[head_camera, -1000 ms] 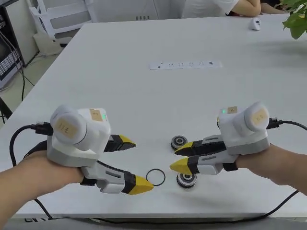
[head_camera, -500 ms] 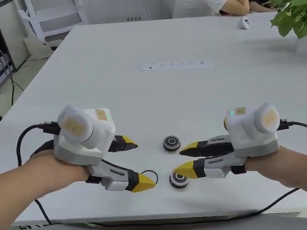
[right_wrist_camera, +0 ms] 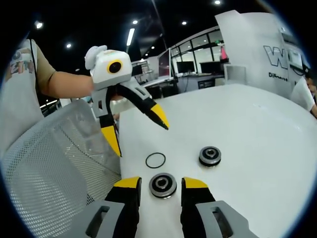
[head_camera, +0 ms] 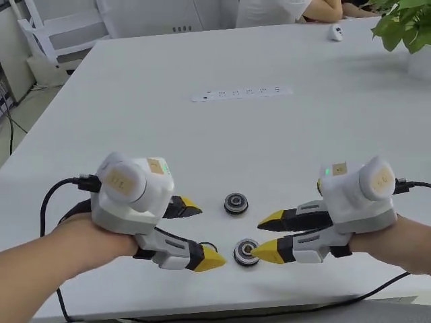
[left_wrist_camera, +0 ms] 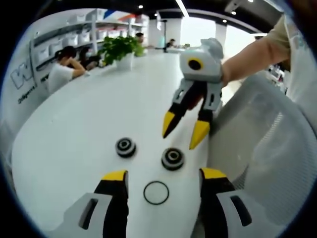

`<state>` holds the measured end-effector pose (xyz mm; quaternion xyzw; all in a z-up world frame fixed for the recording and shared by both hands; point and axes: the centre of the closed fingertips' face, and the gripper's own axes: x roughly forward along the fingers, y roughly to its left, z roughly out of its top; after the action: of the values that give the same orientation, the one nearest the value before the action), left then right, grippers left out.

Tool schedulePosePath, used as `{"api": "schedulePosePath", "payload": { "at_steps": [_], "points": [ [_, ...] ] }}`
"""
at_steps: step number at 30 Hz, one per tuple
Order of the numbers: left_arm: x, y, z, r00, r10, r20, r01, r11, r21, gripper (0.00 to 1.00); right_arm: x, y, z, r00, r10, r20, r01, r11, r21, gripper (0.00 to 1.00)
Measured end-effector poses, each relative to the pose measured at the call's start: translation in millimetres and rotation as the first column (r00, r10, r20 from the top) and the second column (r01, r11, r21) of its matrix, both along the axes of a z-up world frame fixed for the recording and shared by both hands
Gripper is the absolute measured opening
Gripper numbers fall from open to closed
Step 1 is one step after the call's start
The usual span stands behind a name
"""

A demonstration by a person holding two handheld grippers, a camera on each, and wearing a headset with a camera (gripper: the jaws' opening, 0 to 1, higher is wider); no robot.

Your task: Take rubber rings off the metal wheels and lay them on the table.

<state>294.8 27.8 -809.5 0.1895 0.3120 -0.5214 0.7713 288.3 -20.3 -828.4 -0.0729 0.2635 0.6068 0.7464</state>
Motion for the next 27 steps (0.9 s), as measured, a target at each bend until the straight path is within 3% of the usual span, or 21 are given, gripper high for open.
{"api": "schedulePosePath", "payload": {
  "at_steps": [15,27],
  "points": [
    [-1.3,-12.6,-12.9,0.999,-0.028,-0.025,0.028,1.000,0.010,0.52,-1.8,-9.8,-21.6,1.000,-0.011,-0.005,0.011,0.999,-0.038,0.27],
    [0.5,-22.3,-22.2,0.998,-0.036,-0.044,0.037,0.999,0.010,0.44,-5.6,-6.2,-31.8,1.000,0.004,-0.001,-0.004,0.999,-0.049,0.24]
  ]
}}
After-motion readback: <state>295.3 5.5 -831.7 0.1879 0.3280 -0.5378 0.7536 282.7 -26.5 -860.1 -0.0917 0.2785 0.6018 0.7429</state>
